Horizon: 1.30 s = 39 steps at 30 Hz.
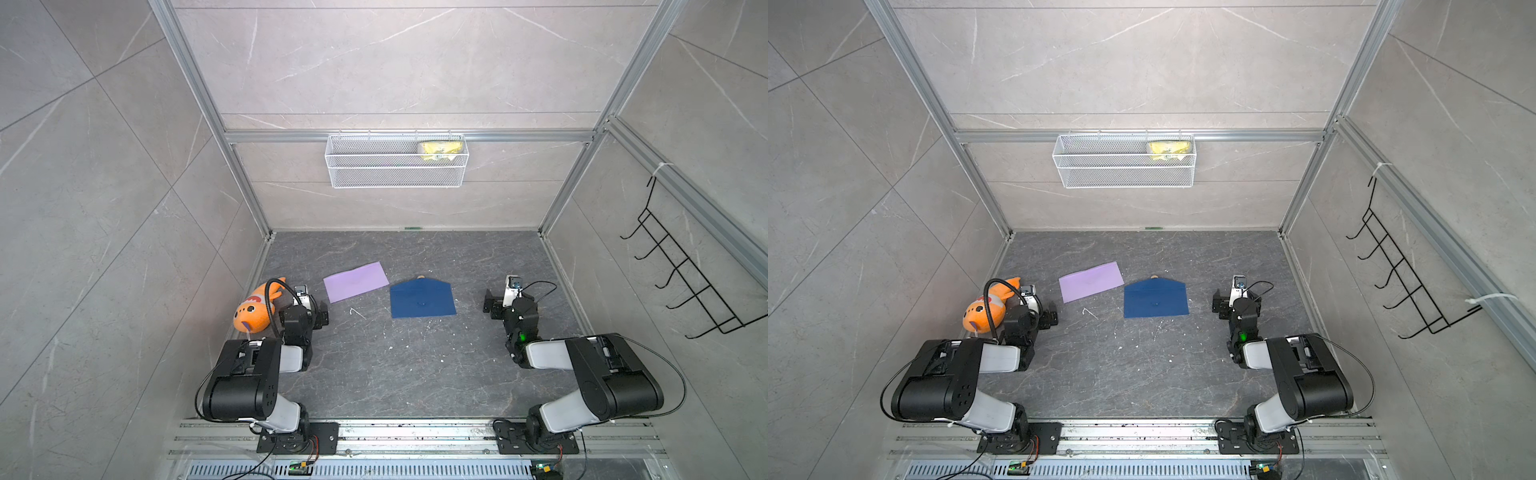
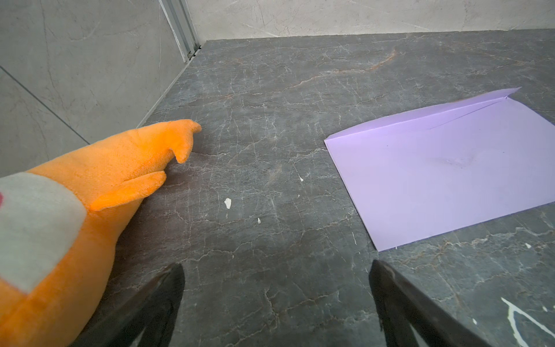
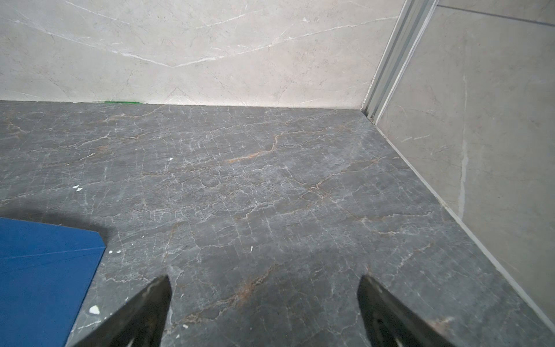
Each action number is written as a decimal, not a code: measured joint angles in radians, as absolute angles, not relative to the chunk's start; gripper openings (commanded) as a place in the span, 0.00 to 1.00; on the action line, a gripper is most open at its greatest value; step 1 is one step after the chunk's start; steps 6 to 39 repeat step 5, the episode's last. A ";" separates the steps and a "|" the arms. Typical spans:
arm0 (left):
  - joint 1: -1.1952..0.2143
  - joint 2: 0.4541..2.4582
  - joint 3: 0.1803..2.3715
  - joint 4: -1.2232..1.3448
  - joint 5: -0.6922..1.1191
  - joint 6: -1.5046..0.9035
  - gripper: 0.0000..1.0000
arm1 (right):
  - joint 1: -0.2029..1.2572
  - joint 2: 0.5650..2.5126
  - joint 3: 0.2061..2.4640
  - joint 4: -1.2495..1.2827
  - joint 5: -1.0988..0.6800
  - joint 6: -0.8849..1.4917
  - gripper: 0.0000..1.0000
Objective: Open the envelope
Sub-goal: Reset both arms
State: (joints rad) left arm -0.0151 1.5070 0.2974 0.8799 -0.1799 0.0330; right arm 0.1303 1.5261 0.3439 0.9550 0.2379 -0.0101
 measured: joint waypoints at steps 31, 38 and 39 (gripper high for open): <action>-0.010 1.507 0.310 0.863 -0.171 0.032 1.00 | 0.130 1.526 0.344 0.955 0.238 -0.010 1.00; -0.010 1.507 0.310 0.863 -0.171 0.032 1.00 | 0.130 1.526 0.344 0.955 0.238 -0.010 1.00; -0.010 1.507 0.310 0.863 -0.171 0.032 1.00 | 0.130 1.526 0.344 0.955 0.238 -0.010 1.00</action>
